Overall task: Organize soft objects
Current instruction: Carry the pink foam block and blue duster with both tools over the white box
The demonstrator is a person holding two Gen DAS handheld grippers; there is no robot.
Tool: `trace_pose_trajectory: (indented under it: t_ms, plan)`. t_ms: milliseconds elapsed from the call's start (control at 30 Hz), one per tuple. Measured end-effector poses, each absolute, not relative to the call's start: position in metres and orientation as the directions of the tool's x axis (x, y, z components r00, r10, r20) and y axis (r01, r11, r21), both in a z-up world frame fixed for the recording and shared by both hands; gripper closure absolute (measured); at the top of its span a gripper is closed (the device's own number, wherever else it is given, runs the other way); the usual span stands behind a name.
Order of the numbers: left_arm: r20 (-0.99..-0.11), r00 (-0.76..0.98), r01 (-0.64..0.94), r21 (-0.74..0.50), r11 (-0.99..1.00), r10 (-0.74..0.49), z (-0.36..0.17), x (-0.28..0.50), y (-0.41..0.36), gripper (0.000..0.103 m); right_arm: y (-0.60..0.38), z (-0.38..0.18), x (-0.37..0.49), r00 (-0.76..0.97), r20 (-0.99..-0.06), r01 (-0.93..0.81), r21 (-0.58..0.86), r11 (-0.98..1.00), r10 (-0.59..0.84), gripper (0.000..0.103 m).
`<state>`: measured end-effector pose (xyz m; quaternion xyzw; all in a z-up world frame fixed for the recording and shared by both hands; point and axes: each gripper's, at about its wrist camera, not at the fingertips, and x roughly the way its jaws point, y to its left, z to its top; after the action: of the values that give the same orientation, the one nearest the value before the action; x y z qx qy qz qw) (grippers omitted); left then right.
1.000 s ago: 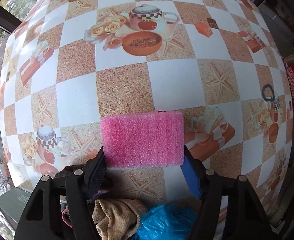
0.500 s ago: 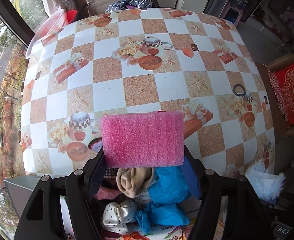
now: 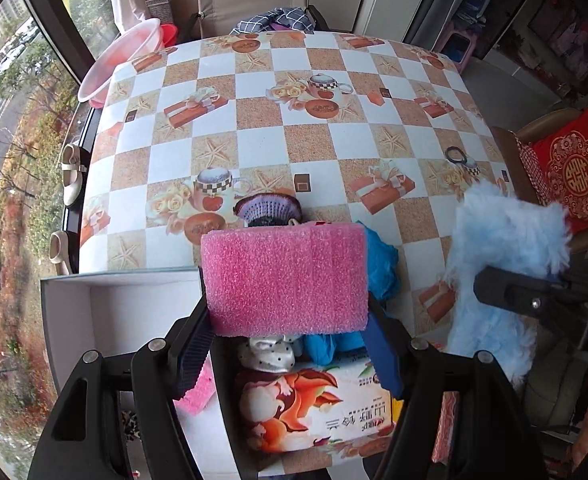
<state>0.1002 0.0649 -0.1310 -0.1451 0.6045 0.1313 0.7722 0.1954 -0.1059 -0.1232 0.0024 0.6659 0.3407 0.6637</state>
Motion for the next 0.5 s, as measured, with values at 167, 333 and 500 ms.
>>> trace_pose_trajectory:
  t_ms: [167, 333, 500]
  plan:
    - [-0.97, 0.243, -0.413, -0.109, 0.904, -0.005, -0.121, 0.063, 0.066, 0.031, -0.095, -0.103, 0.175, -0.133, -0.875, -0.493, 0.466, 0.734, 0.466, 0.072]
    - [-0.97, 0.244, -0.427, -0.12, 0.896, -0.014, -0.114, 0.03, 0.067, 0.03, -0.088, -0.094, 0.156, -0.152, -0.872, -0.515, 0.472, 0.716, 0.465, 0.072]
    - [-0.97, 0.244, -0.46, -0.112, 0.881, 0.004, -0.11, -0.001, 0.071, 0.03, -0.084, -0.097, 0.134, -0.188, -0.874, -0.523, 0.475, 0.708, 0.448, 0.072]
